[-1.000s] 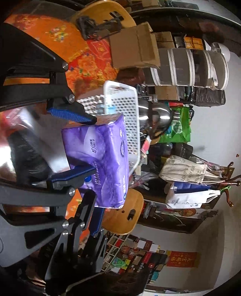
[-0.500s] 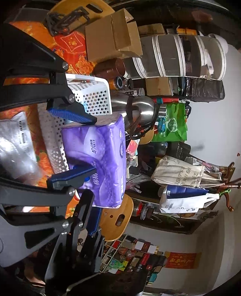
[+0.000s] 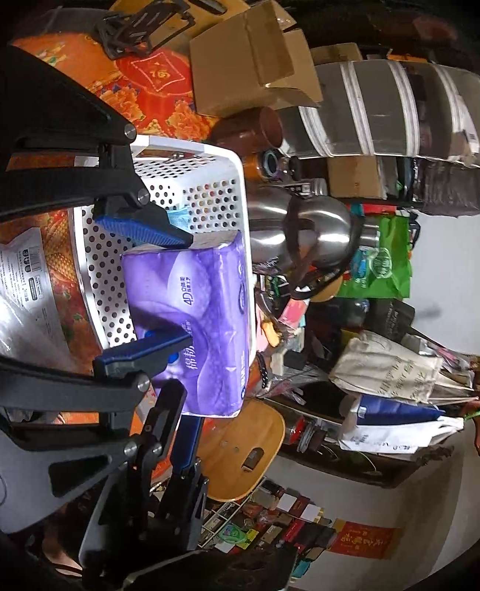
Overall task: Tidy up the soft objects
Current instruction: 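Lift the purple tissue pack with the left tool toward the basket, then lower the tissue pack into the basket and open the left tool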
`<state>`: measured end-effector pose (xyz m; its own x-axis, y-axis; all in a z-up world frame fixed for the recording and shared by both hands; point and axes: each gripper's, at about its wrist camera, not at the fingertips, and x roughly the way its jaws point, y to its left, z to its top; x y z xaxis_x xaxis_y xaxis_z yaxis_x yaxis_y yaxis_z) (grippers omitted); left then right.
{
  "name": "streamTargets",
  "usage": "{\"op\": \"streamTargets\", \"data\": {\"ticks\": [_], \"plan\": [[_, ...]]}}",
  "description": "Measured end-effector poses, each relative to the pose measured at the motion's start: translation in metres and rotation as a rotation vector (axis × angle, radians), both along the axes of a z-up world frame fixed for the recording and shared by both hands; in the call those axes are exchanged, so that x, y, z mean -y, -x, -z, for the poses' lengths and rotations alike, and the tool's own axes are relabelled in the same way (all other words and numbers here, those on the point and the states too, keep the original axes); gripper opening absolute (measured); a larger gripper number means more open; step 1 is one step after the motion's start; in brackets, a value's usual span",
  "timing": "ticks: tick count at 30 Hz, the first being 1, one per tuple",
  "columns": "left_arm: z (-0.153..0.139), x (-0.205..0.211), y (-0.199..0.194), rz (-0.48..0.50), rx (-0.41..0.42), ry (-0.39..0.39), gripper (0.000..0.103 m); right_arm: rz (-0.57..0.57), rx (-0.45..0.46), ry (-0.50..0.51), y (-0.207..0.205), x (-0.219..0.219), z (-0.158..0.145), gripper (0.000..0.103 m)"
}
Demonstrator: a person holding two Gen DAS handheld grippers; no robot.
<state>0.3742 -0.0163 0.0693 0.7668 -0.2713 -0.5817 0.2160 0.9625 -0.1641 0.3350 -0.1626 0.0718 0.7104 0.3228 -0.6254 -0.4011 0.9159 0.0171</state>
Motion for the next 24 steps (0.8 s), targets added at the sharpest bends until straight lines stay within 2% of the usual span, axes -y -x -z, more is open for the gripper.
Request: {"op": "streamTargets", "data": {"ticks": [10,11,12,14,17,24], "plan": [[0.03,-0.01,-0.021,-0.042,-0.059,0.001,0.046,0.019,-0.039,0.023,-0.019,-0.002,0.021,0.03],[0.031,-0.014,-0.02,-0.045,-0.063,0.015,0.051,0.03,-0.043,0.027,-0.021,0.0,0.023,0.034],[0.032,-0.018,-0.019,-0.059,-0.059,0.02,0.062,0.042,-0.051,0.028,-0.022,0.002,0.026,0.042],[0.031,-0.022,-0.015,-0.084,-0.047,0.005,0.077,0.066,-0.072,0.017,-0.023,0.011,0.03,0.049],[0.029,-0.025,-0.007,-0.087,-0.028,-0.006,0.08,0.075,-0.089,-0.031,-0.022,0.024,0.031,0.054],[0.03,-0.019,0.002,-0.085,-0.034,-0.031,0.084,0.073,-0.098,-0.035,-0.013,0.03,0.035,0.059]]}}
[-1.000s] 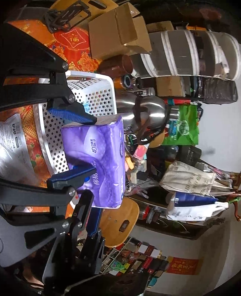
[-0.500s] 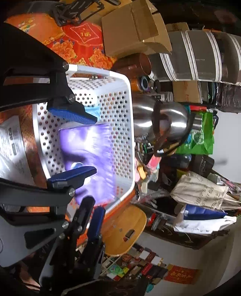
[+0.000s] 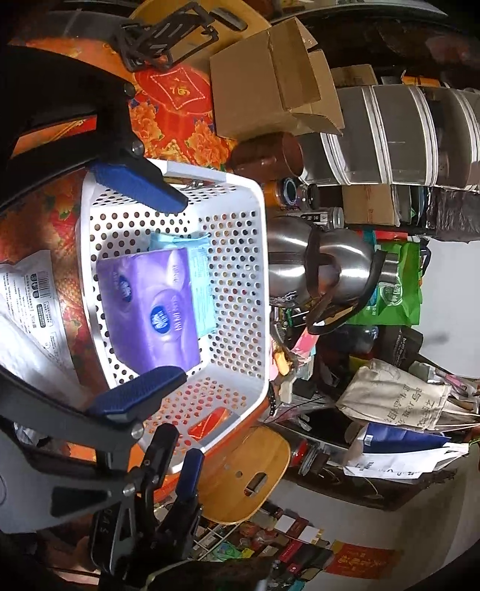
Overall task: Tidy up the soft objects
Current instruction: 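Lower the tissue pack into the basket and open the left tool, then reach the right tool to the plush toy and grasp it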
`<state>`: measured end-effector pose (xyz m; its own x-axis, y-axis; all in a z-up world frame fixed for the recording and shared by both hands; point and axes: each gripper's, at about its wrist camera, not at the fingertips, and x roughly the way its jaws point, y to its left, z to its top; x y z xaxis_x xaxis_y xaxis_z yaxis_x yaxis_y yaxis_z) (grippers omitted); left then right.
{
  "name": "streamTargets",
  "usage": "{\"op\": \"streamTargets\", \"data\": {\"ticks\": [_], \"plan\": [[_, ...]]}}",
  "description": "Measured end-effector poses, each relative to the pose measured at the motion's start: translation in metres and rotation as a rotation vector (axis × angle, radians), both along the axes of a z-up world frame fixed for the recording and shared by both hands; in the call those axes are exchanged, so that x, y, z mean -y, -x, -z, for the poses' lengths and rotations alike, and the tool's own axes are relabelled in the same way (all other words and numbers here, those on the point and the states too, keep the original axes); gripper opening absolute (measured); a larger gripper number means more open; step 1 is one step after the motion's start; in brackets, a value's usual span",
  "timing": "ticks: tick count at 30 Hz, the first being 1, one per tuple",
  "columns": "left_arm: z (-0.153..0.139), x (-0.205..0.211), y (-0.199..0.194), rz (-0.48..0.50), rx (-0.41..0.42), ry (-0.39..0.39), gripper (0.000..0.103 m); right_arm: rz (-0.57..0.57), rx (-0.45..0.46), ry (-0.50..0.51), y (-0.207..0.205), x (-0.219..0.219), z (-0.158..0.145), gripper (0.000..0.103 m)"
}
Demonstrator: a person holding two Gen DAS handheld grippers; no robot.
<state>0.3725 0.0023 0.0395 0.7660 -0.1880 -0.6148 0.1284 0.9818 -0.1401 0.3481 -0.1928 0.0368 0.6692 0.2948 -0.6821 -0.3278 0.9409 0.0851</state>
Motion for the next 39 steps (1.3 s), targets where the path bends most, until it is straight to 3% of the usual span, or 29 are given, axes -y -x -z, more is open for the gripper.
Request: {"op": "streamTargets", "data": {"ticks": [8,12,14,17,19,26,33,35,37,38,39], "plan": [[0.016,-0.007,0.013,-0.046,-0.035,0.001,0.084,-0.011,-0.006,0.004,0.008,-0.003,0.003,0.06],[0.022,-0.014,0.047,-0.083,-0.022,-0.021,0.084,-0.013,0.002,-0.01,0.026,0.008,0.003,0.065],[0.03,-0.016,0.068,-0.12,-0.036,-0.057,0.084,-0.007,0.004,-0.035,0.042,0.019,0.005,0.067],[0.049,-0.019,0.103,-0.142,-0.069,-0.05,0.084,-0.01,0.017,-0.061,0.072,0.037,0.011,0.071],[0.062,-0.018,0.127,-0.131,-0.087,-0.046,0.084,0.006,0.019,-0.067,0.098,0.054,0.021,0.072],[0.068,0.017,0.217,-0.061,0.02,0.027,0.084,0.04,-0.012,-0.101,0.185,0.09,0.063,0.072],[0.071,0.074,0.238,0.045,0.051,-0.005,0.084,0.034,-0.013,-0.156,0.222,0.09,0.082,0.072],[0.073,0.083,0.237,0.064,0.042,-0.002,0.084,0.022,0.005,-0.123,0.224,0.081,0.082,0.067],[0.077,0.091,0.236,0.085,0.036,0.003,0.082,0.009,0.01,-0.105,0.223,0.073,0.082,0.052],[0.079,0.097,0.237,0.084,0.035,-0.016,0.075,0.0,0.002,-0.119,0.222,0.071,0.083,0.039],[0.081,0.1,0.234,0.09,0.032,-0.026,0.069,-0.006,-0.007,-0.129,0.22,0.069,0.085,0.034]]}}
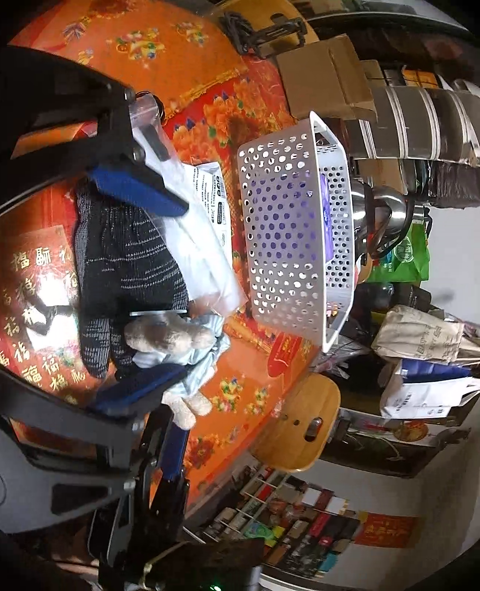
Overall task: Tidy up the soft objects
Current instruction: 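Reach the right tool to the plush toy and grasp it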
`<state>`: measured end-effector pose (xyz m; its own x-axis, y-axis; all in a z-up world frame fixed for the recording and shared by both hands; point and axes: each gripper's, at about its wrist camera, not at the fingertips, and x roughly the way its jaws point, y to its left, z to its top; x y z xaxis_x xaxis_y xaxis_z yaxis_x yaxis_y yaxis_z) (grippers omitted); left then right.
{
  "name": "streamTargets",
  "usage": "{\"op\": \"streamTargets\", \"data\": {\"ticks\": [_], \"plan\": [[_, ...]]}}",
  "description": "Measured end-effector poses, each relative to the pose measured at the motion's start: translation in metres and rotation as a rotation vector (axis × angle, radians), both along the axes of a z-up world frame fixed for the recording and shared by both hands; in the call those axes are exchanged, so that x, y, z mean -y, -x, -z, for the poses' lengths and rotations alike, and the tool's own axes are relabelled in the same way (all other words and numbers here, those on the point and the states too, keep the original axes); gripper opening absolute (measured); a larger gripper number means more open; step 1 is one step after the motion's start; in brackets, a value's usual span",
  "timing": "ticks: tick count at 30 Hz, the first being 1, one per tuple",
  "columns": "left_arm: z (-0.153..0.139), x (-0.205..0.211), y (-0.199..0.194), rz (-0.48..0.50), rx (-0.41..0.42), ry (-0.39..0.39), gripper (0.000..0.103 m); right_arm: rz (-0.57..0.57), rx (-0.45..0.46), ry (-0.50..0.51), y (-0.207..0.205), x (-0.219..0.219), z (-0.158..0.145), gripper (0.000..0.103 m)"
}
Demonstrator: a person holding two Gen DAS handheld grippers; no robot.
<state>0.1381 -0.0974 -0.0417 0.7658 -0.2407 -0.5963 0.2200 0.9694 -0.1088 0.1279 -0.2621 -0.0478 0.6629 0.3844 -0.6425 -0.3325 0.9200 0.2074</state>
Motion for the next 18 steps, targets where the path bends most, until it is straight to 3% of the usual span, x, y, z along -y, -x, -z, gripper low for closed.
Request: {"op": "streamTargets", "data": {"ticks": [3,7,10,12,18], "plan": [[0.008,0.011,-0.007,0.028,-0.019,-0.01,0.057,0.004,-0.015,0.006,-0.004,-0.002,0.005,0.031],[0.014,0.013,-0.015,0.061,-0.025,-0.001,0.049,0.008,-0.023,0.007,-0.004,-0.001,0.008,0.024],[0.018,0.015,-0.023,0.093,-0.039,0.021,0.034,0.013,-0.018,0.005,-0.004,-0.001,0.006,0.019],[0.021,0.019,-0.025,0.117,-0.05,0.033,0.017,0.014,-0.018,0.007,-0.005,-0.001,0.006,0.015],[0.02,0.021,-0.017,0.121,-0.012,0.034,0.015,0.023,-0.002,0.021,-0.006,-0.001,0.005,0.01]]}}
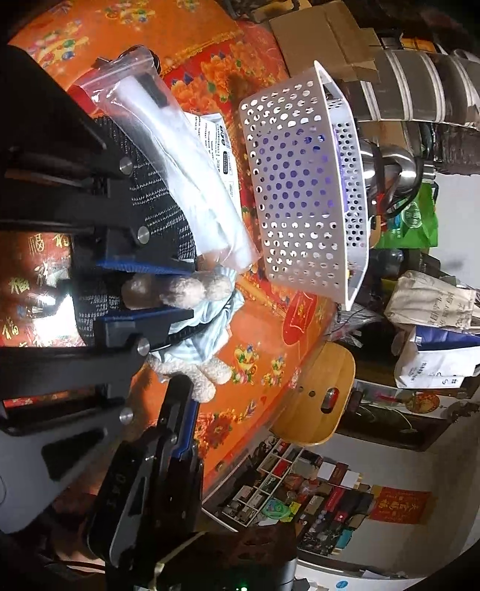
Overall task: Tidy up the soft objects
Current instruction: 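Reach the right tool to the plush toy and grasp it, then carry the plush toy with the right tool over the basket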
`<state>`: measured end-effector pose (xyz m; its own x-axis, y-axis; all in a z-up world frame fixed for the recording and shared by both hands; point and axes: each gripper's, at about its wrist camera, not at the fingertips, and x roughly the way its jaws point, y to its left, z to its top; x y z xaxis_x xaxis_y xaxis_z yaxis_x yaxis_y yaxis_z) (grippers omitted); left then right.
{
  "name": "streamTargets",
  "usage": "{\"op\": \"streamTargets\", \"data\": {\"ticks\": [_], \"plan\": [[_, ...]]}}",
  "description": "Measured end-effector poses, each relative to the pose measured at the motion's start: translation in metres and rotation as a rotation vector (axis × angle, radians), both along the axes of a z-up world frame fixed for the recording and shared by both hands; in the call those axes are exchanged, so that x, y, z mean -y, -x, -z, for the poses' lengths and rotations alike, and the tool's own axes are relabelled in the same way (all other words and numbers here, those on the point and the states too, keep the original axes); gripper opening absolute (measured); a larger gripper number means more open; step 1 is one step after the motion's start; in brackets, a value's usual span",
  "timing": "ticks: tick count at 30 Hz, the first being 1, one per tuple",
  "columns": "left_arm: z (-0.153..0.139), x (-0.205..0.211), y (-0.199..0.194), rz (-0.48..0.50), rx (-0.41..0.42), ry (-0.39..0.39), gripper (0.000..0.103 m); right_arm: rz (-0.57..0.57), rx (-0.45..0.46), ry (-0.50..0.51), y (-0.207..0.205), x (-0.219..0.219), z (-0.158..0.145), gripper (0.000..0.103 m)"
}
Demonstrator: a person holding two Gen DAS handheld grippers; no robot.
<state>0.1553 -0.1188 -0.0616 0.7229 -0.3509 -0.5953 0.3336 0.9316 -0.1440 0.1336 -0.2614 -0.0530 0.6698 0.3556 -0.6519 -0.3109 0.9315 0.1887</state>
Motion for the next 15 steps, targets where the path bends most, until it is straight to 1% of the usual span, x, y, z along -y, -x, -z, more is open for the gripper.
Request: {"op": "streamTargets", "data": {"ticks": [7,10,15], "plan": [[-0.01,-0.018,0.012,-0.01,0.028,0.051,0.015,0.002,0.063,0.014,0.011,-0.005,-0.012,0.009],[-0.02,-0.03,0.02,-0.012,0.053,0.079,0.015,-0.01,0.085,0.017,0.016,-0.011,-0.018,0.008],[-0.034,-0.044,0.034,-0.016,0.094,0.098,0.014,-0.032,0.118,0.015,0.022,-0.021,-0.031,0.008]]}}
